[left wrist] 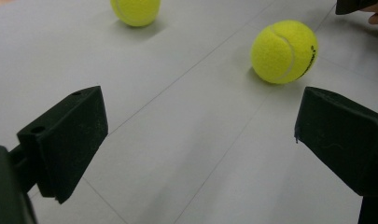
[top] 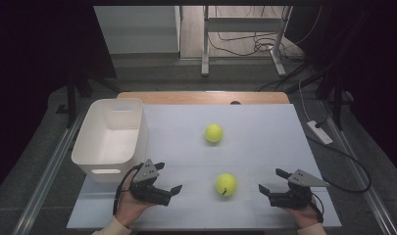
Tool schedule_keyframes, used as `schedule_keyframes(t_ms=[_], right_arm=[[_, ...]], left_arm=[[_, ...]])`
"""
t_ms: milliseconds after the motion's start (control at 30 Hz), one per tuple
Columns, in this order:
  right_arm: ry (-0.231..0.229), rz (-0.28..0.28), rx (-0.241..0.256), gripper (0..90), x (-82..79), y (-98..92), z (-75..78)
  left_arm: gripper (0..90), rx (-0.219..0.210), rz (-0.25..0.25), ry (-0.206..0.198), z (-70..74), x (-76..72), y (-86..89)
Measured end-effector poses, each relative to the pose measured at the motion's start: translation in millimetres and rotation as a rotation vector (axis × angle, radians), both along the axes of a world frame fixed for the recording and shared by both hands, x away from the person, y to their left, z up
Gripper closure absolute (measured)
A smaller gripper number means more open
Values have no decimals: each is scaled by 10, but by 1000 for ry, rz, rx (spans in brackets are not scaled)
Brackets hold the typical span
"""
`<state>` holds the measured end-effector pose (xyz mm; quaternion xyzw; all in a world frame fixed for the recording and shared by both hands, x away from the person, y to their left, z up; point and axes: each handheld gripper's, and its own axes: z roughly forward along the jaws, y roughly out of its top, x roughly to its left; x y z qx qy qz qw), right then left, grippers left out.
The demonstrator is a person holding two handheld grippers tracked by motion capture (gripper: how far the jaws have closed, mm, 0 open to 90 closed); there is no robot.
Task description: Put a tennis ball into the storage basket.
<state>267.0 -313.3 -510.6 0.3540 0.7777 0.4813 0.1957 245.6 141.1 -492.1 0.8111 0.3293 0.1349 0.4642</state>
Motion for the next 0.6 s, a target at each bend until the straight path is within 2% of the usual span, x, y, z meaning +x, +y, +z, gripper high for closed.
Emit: schedule_keyframes(t_ms=[600], right_arm=[[-3,-10,-6,95,-9,-19,-4]], left_arm=[[35,-11,-22,14,99,112,-81]])
